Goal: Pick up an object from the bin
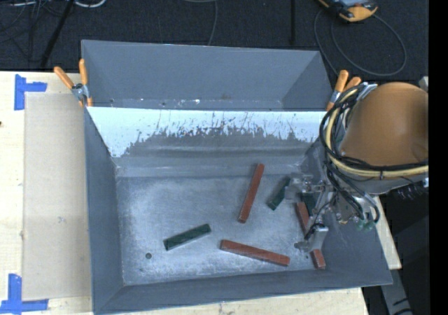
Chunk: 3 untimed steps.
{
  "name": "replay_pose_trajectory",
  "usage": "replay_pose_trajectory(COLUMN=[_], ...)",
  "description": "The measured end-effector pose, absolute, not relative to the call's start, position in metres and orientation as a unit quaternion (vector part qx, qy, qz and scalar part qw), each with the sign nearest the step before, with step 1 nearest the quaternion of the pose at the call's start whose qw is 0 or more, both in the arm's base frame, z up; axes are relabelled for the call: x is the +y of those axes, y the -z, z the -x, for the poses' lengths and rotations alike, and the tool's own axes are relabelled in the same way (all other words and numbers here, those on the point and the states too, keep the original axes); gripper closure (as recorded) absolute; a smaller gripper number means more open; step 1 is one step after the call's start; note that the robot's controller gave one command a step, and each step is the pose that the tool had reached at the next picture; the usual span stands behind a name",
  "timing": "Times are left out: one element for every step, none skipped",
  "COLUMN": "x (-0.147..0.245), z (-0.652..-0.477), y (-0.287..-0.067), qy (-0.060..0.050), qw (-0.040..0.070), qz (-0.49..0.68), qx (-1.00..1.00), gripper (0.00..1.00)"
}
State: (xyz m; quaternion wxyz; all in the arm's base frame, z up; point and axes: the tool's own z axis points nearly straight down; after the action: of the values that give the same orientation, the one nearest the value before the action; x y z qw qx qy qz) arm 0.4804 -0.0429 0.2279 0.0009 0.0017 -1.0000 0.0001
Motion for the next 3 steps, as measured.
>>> replay_pose_trajectory(x=[-0.043, -0.043, -0.047], z=[-0.48, -0.488, -0.502], y=[-0.228, -0.192, -0.141], qy=[0.0, 0.0, 0.0], qw=[0.001, -0.002, -0.001], qz=[-0.002, -0.037, -0.157], qx=[-1.0, -0.999, -0.988], gripper=[0.0, 0.0, 0.0])
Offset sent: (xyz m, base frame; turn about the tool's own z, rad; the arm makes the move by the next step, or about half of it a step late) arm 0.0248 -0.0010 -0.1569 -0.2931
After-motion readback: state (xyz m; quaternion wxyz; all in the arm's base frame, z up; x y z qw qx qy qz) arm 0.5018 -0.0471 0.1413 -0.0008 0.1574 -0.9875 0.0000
